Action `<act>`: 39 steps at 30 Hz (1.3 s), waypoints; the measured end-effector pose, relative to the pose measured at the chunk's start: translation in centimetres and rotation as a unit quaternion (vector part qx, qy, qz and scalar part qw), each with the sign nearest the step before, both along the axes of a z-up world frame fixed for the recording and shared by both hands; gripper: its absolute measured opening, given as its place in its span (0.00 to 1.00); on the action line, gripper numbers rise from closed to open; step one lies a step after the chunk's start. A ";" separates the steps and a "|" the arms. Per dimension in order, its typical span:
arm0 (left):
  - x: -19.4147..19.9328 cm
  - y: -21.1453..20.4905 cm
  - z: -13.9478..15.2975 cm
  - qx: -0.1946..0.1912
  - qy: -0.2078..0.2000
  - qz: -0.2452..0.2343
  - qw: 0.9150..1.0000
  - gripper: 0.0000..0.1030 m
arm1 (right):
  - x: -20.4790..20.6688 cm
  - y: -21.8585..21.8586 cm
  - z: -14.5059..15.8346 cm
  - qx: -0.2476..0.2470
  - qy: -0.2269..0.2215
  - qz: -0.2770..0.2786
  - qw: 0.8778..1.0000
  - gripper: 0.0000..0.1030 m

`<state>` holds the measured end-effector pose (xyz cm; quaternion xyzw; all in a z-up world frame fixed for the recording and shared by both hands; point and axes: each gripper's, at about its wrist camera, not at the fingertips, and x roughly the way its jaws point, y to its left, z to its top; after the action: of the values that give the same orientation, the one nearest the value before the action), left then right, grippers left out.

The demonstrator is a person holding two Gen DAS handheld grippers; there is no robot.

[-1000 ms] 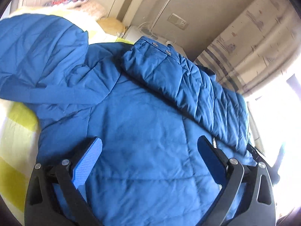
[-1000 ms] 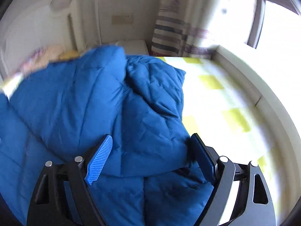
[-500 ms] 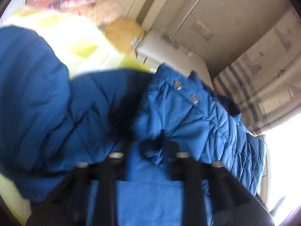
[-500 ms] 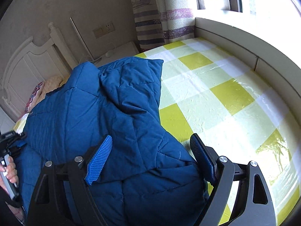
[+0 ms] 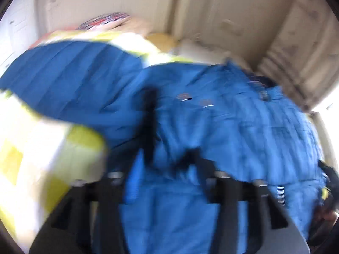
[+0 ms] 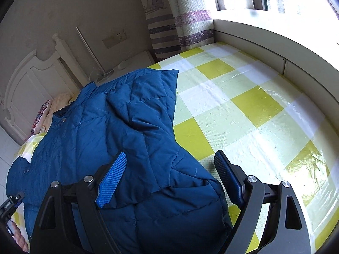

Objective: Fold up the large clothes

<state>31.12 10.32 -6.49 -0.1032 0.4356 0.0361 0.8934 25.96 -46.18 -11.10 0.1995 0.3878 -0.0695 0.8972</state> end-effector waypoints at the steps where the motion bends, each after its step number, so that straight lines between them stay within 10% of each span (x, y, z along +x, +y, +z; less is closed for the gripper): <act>1: -0.5 0.5 0.7 -0.002 -0.019 0.013 1.000 0.67 | 0.0 0.0 0.1 -0.002 -0.001 -0.002 1.000 0.80; 8: -2.1 -3.9 8.6 0.085 -0.184 -0.019 0.979 0.98 | 0.1 0.2 0.2 -0.013 0.001 -0.003 1.000 0.80; 17: 6.8 -9.5 -2.8 0.137 -0.013 -0.116 0.984 0.98 | -0.4 1.2 0.8 -0.039 -0.006 -0.007 0.999 0.80; 27: 6.5 -8.8 -3.2 0.125 -0.011 -0.124 0.984 0.98 | 5.4 11.3 7.1 -0.216 -0.059 0.121 0.967 0.72; 29: 6.0 -8.8 -3.3 0.125 -0.011 -0.124 0.984 0.98 | 7.8 13.9 6.1 -0.234 -0.047 0.161 0.958 0.55; 33: 6.2 -8.7 -3.3 0.123 -0.012 -0.125 0.985 0.98 | 12.3 16.8 0.2 -0.245 0.043 0.201 0.947 0.55; 39: 6.4 -8.6 -3.3 0.122 -0.009 -0.125 0.985 0.98 | 12.4 13.9 3.0 -0.209 0.025 0.162 0.964 0.54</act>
<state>37.48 1.70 -9.81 0.0617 0.4290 -0.0237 0.9009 38.38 -32.32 -8.13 -0.0596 0.4144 -0.0074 0.9081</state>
